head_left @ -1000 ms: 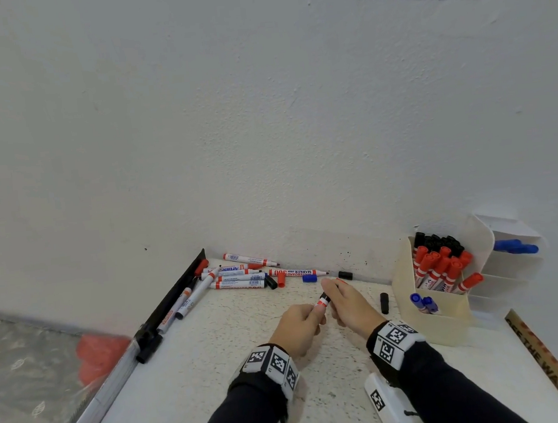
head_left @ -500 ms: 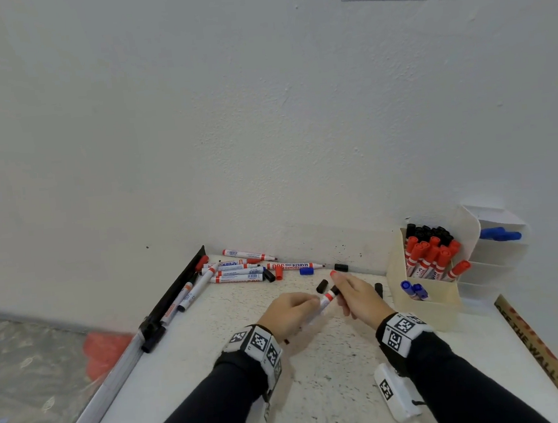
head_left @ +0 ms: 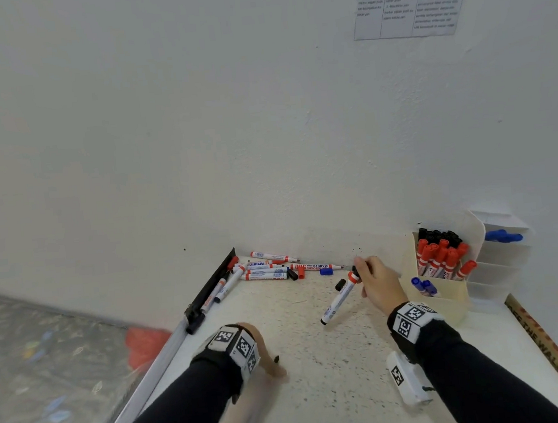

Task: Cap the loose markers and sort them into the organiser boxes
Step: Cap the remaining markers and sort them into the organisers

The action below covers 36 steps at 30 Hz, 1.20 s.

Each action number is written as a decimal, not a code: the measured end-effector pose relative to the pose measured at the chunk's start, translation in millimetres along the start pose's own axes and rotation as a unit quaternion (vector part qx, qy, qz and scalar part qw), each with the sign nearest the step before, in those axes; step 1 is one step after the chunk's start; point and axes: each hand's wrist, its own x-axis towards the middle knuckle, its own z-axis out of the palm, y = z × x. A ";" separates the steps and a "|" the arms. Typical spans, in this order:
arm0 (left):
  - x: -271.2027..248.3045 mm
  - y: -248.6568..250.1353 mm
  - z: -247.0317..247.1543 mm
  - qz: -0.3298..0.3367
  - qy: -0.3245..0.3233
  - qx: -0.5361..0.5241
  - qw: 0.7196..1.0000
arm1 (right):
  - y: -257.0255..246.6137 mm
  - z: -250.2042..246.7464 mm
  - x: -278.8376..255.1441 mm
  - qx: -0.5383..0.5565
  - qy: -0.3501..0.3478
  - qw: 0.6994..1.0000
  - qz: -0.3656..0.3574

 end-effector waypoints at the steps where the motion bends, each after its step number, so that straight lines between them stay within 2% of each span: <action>1: -1.2 -0.4 7.9 0.005 0.006 0.027 1.000 | -2.6 -0.5 -1.8 0.001 0.002 1.000 -0.004; 3: -2.3 1.3 19.2 0.012 0.035 0.051 0.998 | -5.8 -3.0 -4.8 0.002 0.013 1.000 -0.018; 9: -0.7 29.9 6.3 0.020 0.087 -0.088 0.992 | -15.7 -36.5 0.5 -0.016 0.070 0.995 -0.062; 13: 14.9 53.0 -8.0 0.015 0.131 -0.187 0.973 | -18.5 -78.3 15.3 -0.048 0.132 0.988 -0.056; 19: 46.4 83.0 -20.3 0.052 0.160 -0.258 0.951 | -6.7 -140.0 45.9 -0.085 0.209 0.974 -0.026; 22: 59.3 96.1 -25.8 0.074 0.175 -0.268 0.944 | -0.3 -155.7 60.2 -0.141 0.202 0.969 -0.019; 26: 71.4 108.2 -29.2 0.102 0.207 -0.289 0.929 | 4.6 -156.3 76.3 -0.222 0.126 0.967 0.007; 28: 75.4 111.7 -30.6 0.109 0.211 -0.295 0.925 | 8.8 -151.9 83.6 -0.283 0.094 0.954 0.020; 30: 80.3 113.1 -31.0 0.111 0.211 -0.302 0.923 | 10.7 -147.2 87.2 -0.323 0.108 0.940 0.016; 33: 87.0 114.0 -30.0 0.113 0.214 -0.333 0.911 | 13.4 -143.6 89.8 -0.297 0.161 0.941 -0.003; 34: 89.7 114.0 -29.3 0.114 0.217 -0.347 0.905 | 14.5 -142.9 91.2 -0.308 0.156 0.939 0.000; 36: 94.4 114.3 -28.1 0.115 0.227 -0.365 0.896 | 18.9 -140.0 94.0 -0.321 0.101 0.942 0.020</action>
